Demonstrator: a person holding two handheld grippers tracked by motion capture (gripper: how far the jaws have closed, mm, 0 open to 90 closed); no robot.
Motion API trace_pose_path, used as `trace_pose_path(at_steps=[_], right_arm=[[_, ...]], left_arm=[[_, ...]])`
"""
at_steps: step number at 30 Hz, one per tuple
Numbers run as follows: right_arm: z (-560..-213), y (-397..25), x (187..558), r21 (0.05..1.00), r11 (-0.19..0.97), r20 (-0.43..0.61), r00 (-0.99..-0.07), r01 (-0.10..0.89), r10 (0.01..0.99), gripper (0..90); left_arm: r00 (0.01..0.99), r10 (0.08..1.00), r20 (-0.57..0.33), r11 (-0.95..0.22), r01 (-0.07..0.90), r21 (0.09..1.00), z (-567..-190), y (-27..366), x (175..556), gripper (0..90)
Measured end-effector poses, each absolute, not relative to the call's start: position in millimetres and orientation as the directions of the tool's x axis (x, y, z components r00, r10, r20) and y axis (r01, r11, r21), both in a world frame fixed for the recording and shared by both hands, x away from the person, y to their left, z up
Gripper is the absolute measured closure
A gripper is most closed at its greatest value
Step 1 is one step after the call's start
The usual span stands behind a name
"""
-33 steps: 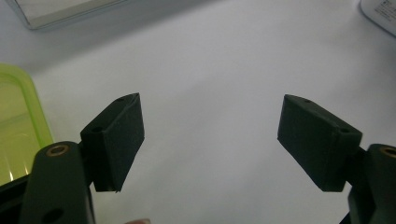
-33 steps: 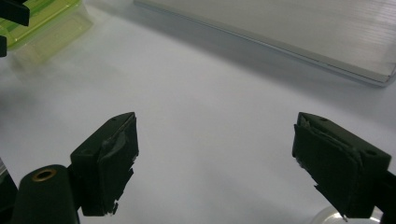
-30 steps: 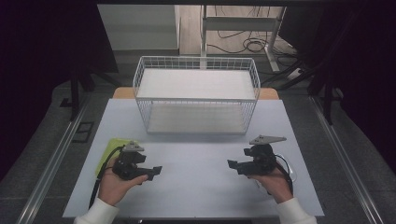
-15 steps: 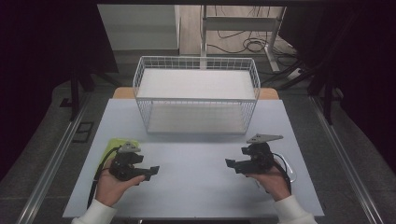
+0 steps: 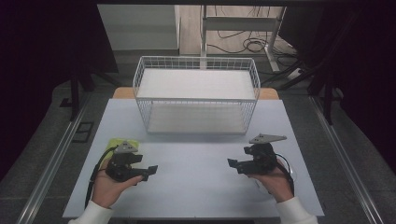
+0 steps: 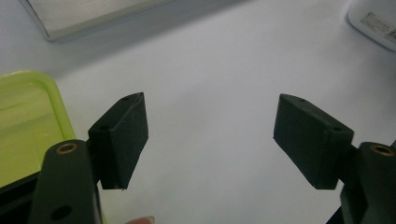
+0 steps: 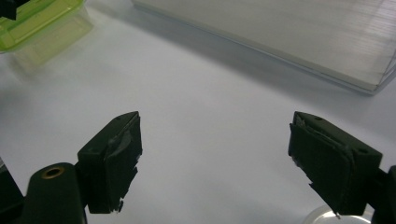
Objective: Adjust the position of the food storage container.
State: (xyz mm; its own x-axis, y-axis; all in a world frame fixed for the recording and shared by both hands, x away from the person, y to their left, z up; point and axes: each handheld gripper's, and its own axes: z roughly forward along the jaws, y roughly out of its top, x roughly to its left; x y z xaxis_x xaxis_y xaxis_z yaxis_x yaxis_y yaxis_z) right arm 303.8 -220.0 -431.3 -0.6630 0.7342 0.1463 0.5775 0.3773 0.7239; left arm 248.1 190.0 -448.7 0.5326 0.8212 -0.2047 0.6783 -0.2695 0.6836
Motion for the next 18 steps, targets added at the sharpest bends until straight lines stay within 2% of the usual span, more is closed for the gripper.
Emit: trace_pose_path(at_steps=[13, 15, 18], right_arm=[[-432, -222, 310, 0.723, 0.37, 0.159, -0.661, 0.584, 0.733, 18.0], [-432, -222, 310, 0.723, 0.371, 0.158, -0.662, 0.583, 0.733, 18.0], [-431, -222, 310, 0.722, 0.37, 0.158, -0.661, 0.584, 0.734, 18.0]], left_arm=[[0.449, 0.862, -0.236, -0.182, 0.708, 0.683, -416, 235, 269, 27.4], [0.393, 0.886, -0.244, -0.137, 0.727, 0.673, -414, 250, 277, 27.0], [0.361, 0.9, -0.245, -0.116, 0.739, 0.663, -415, 260, 283, 27.5]])
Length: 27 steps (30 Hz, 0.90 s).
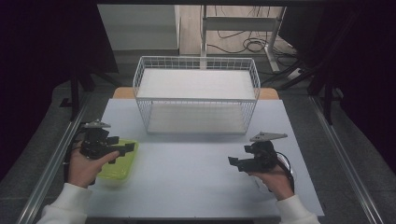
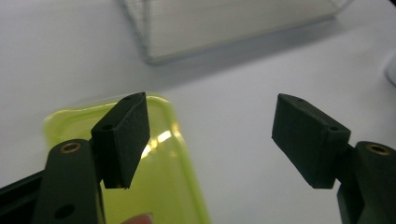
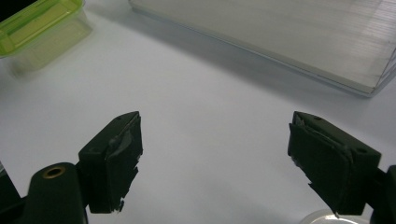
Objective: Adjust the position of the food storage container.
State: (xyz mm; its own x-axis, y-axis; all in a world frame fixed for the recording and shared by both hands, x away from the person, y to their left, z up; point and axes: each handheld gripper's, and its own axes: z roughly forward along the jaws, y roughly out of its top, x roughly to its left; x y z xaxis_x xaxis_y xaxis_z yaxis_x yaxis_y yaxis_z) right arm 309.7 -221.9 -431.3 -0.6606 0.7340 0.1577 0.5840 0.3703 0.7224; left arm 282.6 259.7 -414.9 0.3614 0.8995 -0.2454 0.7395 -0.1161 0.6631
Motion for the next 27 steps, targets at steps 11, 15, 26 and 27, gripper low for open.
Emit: trace_pose_path(at_steps=[11, 15, 26, 27], right_arm=[[-432, -222, 310, 0.719, 0.371, 0.154, -0.656, 0.588, 0.739, 18.0], [-433, -223, 311, 0.718, 0.37, 0.155, -0.653, 0.589, 0.741, 18.0], [-434, -223, 311, 0.713, 0.369, 0.152, -0.646, 0.596, 0.748, 18.0], [-434, -223, 312, 0.711, 0.372, 0.15, -0.646, 0.597, 0.749, 18.0]], left_arm=[[0.262, 0.928, -0.265, -0.062, 0.811, 0.582, -430, 300, 314, 33.5], [0.232, 0.939, -0.255, -0.053, 0.827, 0.559, -435, 308, 322, 37.4], [0.191, 0.948, -0.255, -0.036, 0.861, 0.508, -453, 325, 335, 61.8], [0.193, 0.948, -0.255, -0.04, 0.863, 0.504, -454, 326, 336, 65.3]])
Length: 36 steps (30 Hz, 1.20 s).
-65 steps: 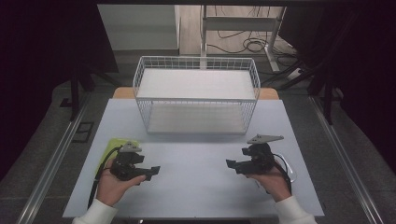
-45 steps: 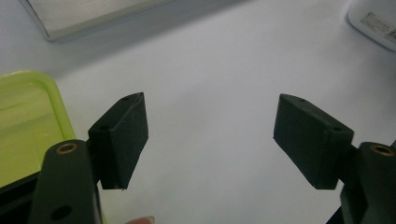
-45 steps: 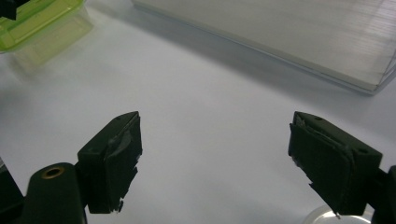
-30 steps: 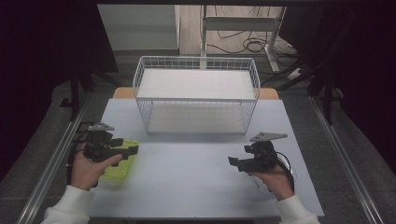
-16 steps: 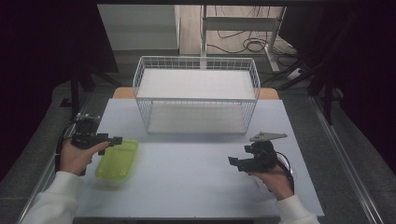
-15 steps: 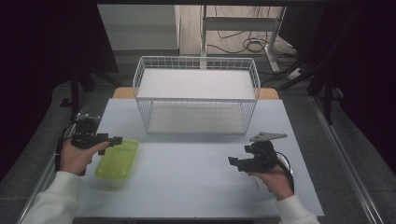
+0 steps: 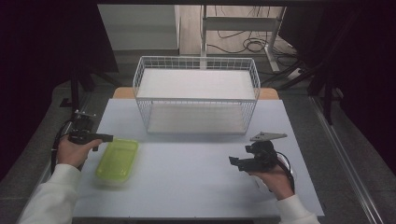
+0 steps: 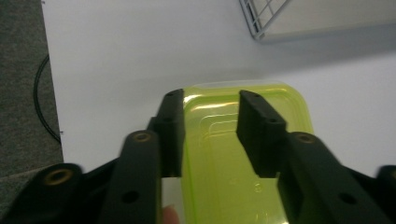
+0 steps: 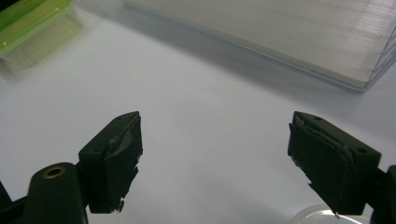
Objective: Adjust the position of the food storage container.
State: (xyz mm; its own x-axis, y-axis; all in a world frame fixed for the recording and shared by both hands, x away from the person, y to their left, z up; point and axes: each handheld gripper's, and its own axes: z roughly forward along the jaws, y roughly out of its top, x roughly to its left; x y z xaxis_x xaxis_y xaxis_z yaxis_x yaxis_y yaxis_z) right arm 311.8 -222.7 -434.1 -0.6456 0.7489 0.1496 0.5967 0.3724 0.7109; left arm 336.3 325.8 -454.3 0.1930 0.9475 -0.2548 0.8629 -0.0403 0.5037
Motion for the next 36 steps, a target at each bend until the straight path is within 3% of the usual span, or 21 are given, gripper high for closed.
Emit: trace_pose_path(at_steps=[4, 8, 31, 36], right_arm=[[-435, -221, 312, 0.714, 0.389, 0.139, -0.662, 0.583, 0.736, 17.9], [-435, -219, 311, 0.712, 0.396, 0.133, -0.665, 0.58, 0.735, 17.9], [-439, -217, 311, 0.704, 0.421, 0.113, -0.675, 0.572, 0.729, 17.9], [-439, -217, 311, 0.705, 0.416, 0.116, -0.672, 0.575, 0.731, 17.9]], left_arm=[[0.182, 0.949, -0.257, -0.034, 0.871, 0.491, -459, 329, 342, 82.9], [0.179, 0.952, -0.25, -0.034, 0.87, 0.492, -461, 334, 345, 89.5], [0.181, 0.965, -0.19, -0.09, 0.908, 0.409, -487, 333, 349, 89.9], [0.237, 0.953, -0.189, -0.145, 0.904, 0.402, -486, 315, 351, 89.9]])
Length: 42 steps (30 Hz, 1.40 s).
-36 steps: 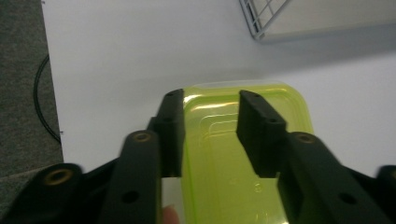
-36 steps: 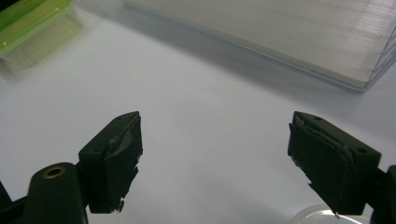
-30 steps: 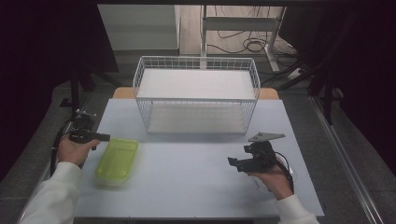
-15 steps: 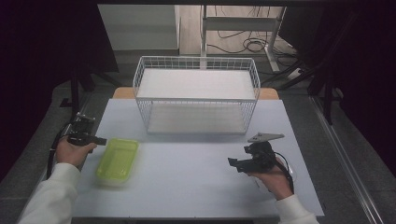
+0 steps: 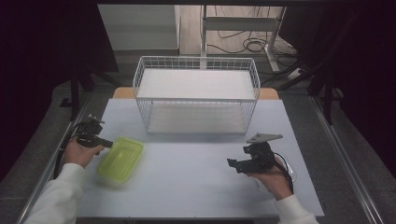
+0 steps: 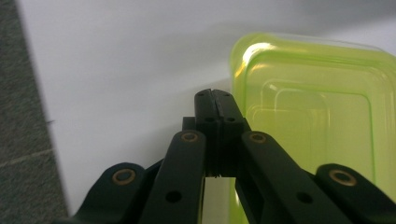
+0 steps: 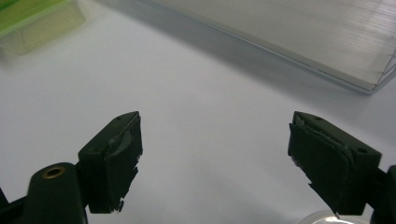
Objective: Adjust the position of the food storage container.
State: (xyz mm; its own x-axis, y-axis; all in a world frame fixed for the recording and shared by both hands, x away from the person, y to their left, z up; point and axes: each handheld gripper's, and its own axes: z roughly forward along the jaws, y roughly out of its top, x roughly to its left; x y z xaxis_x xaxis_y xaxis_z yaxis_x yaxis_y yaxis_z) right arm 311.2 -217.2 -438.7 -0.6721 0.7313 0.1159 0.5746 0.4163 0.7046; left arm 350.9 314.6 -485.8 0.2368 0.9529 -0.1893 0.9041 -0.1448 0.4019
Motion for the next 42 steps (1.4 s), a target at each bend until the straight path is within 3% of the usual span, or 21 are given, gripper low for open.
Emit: trace_pose_path(at_steps=[15, 24, 31, 42], right_arm=[[-441, -217, 311, 0.699, 0.431, 0.113, -0.684, 0.57, 0.721, 17.5], [-442, -215, 311, 0.696, 0.442, 0.107, -0.69, 0.566, 0.716, 17.2], [-442, -215, 311, 0.697, 0.442, 0.105, -0.691, 0.564, 0.716, 17.0], [-441, -214, 308, 0.696, 0.442, 0.099, -0.685, 0.566, 0.721, 17.0]], left_arm=[[0.397, 0.901, -0.175, -0.3, 0.862, 0.409, -484, 246, 360, 89.9], [0.463, 0.868, -0.18, -0.361, 0.836, 0.413, -483, 225, 352, 89.9], [0.446, 0.877, -0.177, -0.331, 0.83, 0.448, -473, 236, 347, 89.8], [0.302, 0.936, -0.181, -0.182, 0.855, 0.485, -456, 305, 303, 89.7]])
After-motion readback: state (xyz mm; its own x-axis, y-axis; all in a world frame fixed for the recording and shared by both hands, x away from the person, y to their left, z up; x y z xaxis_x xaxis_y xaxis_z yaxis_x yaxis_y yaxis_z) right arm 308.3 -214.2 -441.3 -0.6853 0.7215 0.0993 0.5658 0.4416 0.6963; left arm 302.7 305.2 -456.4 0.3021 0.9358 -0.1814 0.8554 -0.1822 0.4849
